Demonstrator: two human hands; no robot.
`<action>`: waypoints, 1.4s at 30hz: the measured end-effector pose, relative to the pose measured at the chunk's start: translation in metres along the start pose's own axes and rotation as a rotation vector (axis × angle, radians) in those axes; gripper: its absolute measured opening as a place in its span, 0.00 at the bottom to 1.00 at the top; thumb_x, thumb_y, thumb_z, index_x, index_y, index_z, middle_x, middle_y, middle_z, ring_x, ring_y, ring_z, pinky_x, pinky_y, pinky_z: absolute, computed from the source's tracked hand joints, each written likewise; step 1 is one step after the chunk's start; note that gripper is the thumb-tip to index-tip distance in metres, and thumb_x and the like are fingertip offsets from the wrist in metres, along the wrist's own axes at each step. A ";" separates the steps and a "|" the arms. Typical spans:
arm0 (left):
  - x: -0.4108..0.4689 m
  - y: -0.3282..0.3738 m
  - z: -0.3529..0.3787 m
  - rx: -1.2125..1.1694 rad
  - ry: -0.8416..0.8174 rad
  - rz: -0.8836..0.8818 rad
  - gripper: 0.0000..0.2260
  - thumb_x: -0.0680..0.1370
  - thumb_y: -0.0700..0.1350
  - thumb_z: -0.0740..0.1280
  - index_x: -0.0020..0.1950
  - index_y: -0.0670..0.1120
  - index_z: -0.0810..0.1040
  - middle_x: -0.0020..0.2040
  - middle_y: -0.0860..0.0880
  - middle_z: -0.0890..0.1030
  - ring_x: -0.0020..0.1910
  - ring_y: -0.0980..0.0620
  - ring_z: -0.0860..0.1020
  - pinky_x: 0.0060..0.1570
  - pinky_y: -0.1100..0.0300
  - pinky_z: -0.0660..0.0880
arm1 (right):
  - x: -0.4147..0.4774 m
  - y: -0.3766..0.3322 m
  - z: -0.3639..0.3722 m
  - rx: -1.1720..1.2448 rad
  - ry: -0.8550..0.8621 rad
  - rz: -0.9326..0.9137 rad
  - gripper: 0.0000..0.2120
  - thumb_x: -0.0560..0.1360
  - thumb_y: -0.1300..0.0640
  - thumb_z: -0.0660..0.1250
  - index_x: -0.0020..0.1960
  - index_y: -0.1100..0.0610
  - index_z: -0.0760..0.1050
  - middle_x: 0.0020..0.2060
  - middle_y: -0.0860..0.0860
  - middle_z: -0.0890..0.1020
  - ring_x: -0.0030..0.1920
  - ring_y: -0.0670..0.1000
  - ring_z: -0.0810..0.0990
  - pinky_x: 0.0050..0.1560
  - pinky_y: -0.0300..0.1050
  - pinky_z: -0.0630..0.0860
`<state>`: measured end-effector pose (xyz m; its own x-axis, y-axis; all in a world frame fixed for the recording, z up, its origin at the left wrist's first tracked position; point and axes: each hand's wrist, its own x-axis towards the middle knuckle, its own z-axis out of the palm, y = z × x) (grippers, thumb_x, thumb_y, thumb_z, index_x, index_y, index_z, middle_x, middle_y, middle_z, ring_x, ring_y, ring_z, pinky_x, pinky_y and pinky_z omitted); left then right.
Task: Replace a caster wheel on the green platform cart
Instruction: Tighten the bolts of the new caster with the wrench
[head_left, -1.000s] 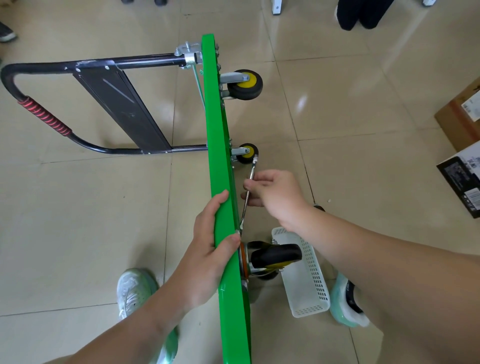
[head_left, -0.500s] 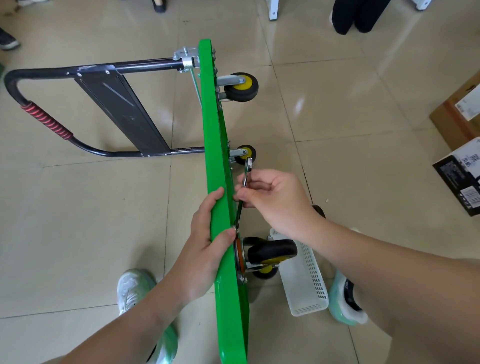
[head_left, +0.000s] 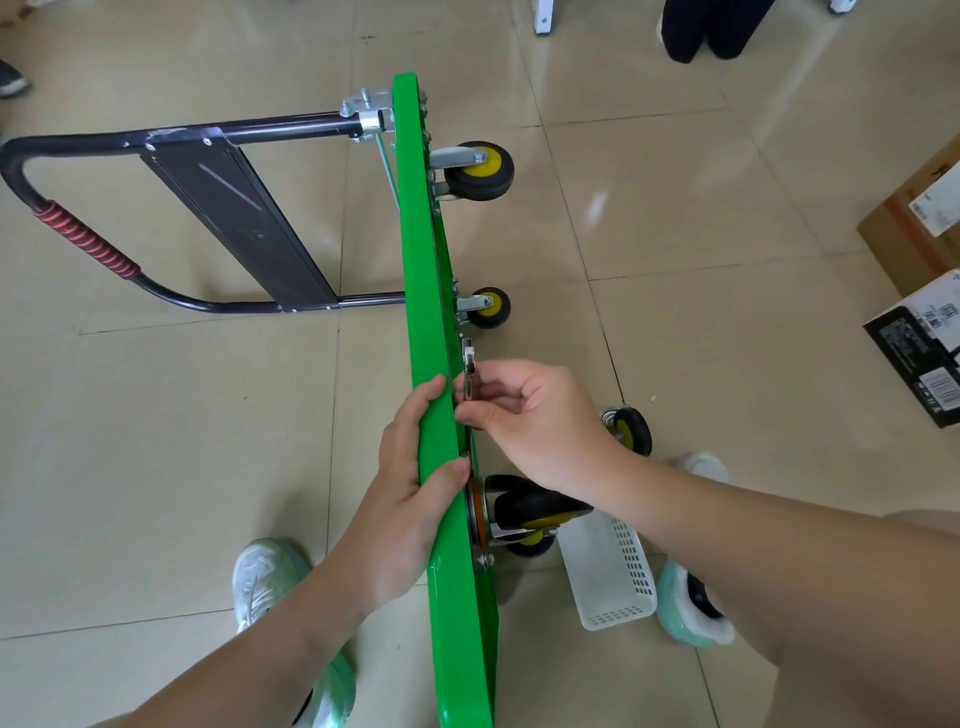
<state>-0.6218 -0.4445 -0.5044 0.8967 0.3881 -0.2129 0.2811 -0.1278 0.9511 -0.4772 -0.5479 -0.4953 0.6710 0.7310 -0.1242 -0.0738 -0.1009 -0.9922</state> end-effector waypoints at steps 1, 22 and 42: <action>0.000 0.000 0.000 0.002 0.000 -0.001 0.31 0.73 0.60 0.64 0.75 0.74 0.58 0.76 0.61 0.63 0.75 0.58 0.67 0.77 0.46 0.65 | -0.001 0.000 0.001 -0.002 0.013 -0.006 0.13 0.74 0.70 0.72 0.55 0.58 0.82 0.47 0.54 0.86 0.50 0.51 0.86 0.57 0.47 0.82; 0.000 0.000 -0.001 0.011 0.005 -0.014 0.30 0.72 0.61 0.64 0.73 0.77 0.59 0.77 0.57 0.65 0.75 0.56 0.68 0.77 0.45 0.64 | 0.060 0.032 -0.002 0.067 0.002 0.442 0.09 0.77 0.62 0.71 0.56 0.64 0.80 0.49 0.59 0.86 0.47 0.56 0.87 0.52 0.51 0.84; 0.000 -0.001 0.000 0.004 0.012 -0.007 0.31 0.72 0.61 0.64 0.74 0.76 0.59 0.76 0.55 0.66 0.75 0.54 0.68 0.76 0.43 0.66 | -0.005 -0.008 -0.010 0.041 0.017 0.018 0.15 0.72 0.72 0.72 0.48 0.54 0.82 0.42 0.49 0.86 0.47 0.50 0.86 0.56 0.46 0.82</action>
<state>-0.6220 -0.4445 -0.5050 0.8904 0.4001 -0.2170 0.2888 -0.1281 0.9488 -0.4723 -0.5576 -0.4870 0.6817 0.7177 -0.1421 -0.1156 -0.0861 -0.9896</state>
